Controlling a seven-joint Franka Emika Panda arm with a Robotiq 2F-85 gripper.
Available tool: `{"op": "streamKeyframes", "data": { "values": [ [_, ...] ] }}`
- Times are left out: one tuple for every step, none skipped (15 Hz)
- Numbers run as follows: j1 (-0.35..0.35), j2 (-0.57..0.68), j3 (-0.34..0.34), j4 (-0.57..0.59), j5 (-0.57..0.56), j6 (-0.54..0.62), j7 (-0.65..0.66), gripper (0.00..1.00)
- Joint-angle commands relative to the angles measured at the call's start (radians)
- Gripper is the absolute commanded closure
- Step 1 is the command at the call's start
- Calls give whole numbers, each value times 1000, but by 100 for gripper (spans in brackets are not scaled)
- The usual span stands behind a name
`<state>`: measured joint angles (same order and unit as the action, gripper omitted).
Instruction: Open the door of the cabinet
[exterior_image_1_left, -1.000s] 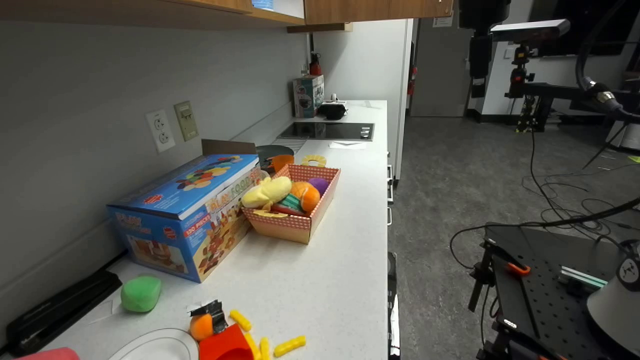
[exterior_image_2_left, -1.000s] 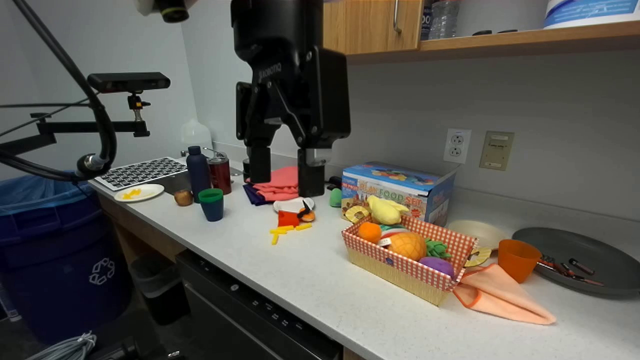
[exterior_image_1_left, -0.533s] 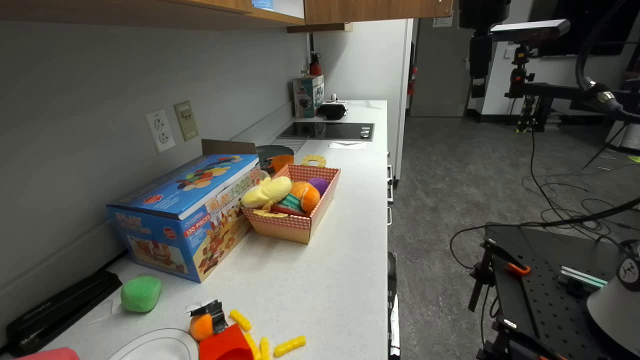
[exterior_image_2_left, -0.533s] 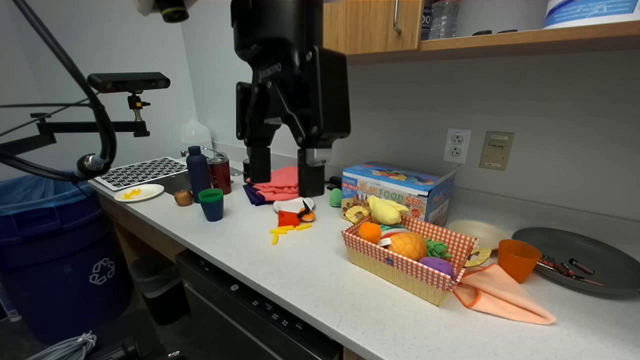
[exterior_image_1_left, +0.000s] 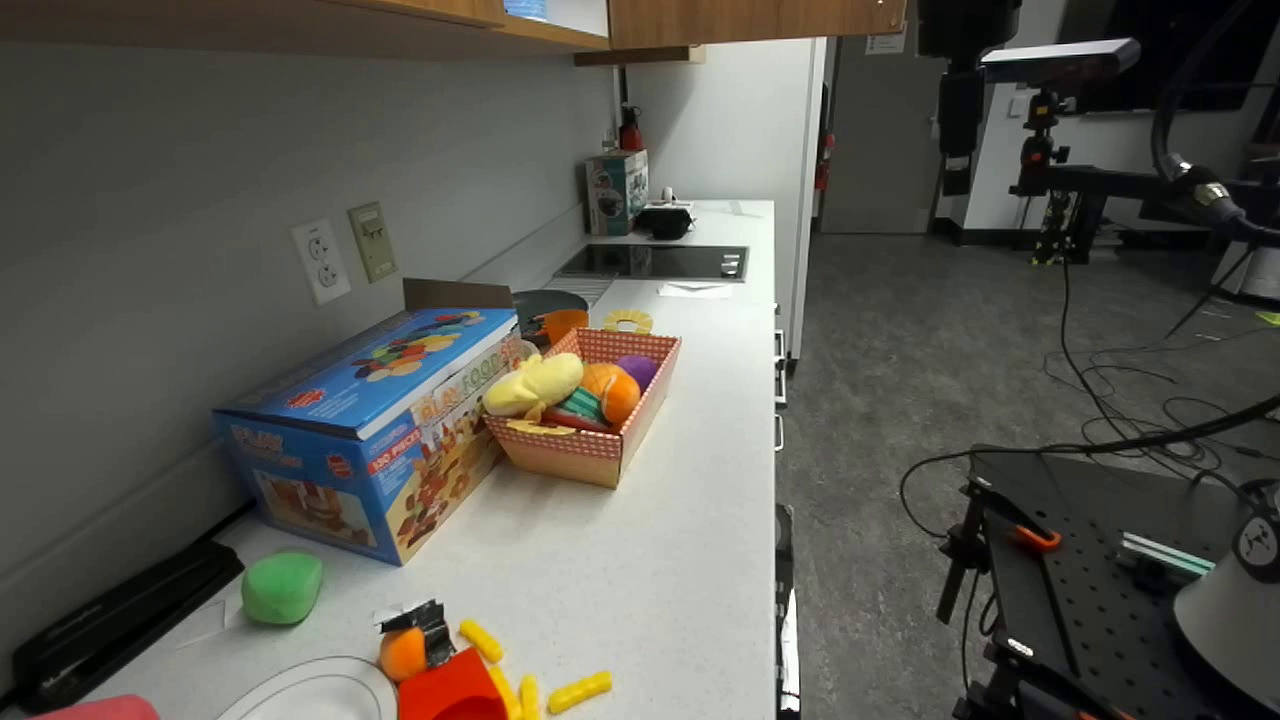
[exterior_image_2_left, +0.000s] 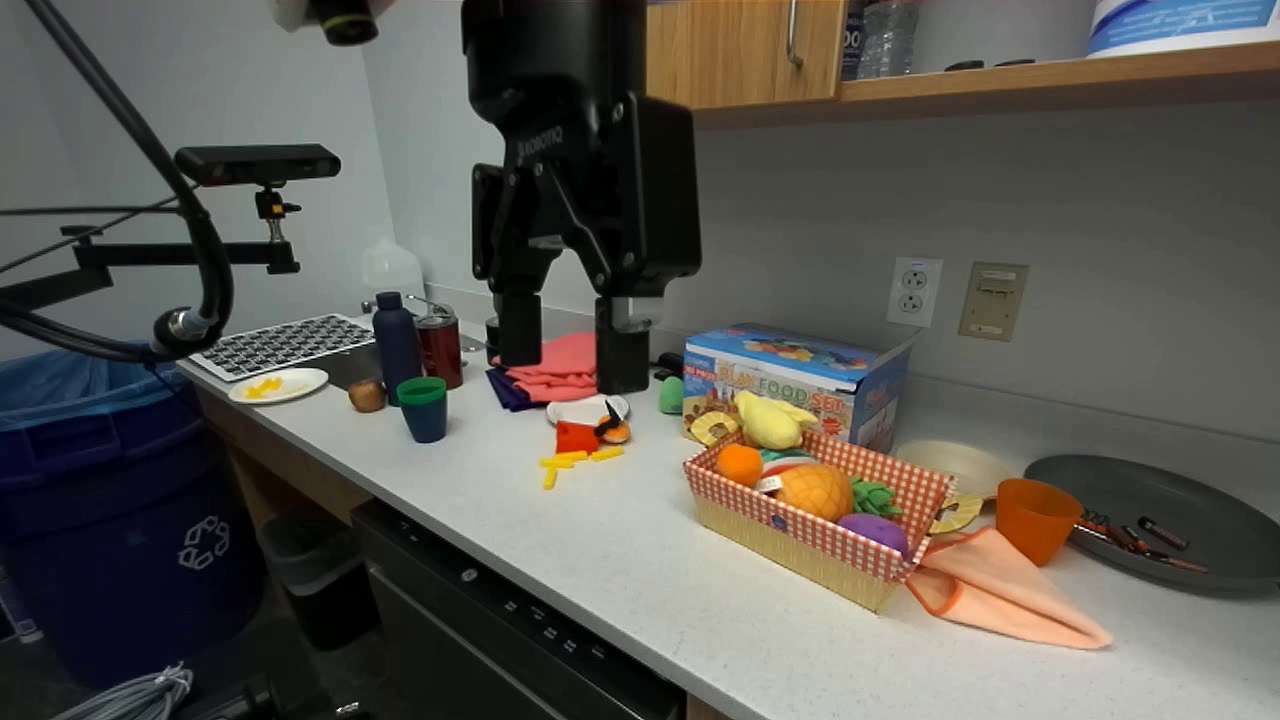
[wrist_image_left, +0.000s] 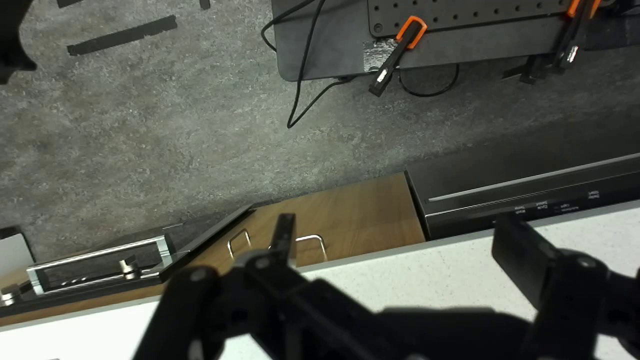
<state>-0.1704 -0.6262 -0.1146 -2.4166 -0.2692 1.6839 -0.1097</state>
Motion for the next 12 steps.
{"op": "streamKeyframes", "data": {
  "values": [
    [15, 0, -11, 2, -6, -4, 6, 0],
    [12, 0, -10, 3, -9, -1, 11, 0],
    [13, -2, -13, 6, -5, -2, 8, 0],
    [15, -9, -18, 8, -3, 1, -1, 0],
    [14, -17, -22, 10, -6, 2, -8, 0],
    [11, -26, -25, 15, -10, 2, -13, 0],
    [8, -34, -28, 21, -14, 0, -14, 0],
    [6, -44, -35, 28, -15, 0, -19, 0],
    [4, -51, -40, 34, -18, 1, -22, 0],
    [2, -63, -46, 41, -21, 4, -25, 0],
    [0, -74, -52, 50, -27, 6, -27, 0],
    [-7, -88, -60, 60, -39, 14, -26, 0]
  ]
}}
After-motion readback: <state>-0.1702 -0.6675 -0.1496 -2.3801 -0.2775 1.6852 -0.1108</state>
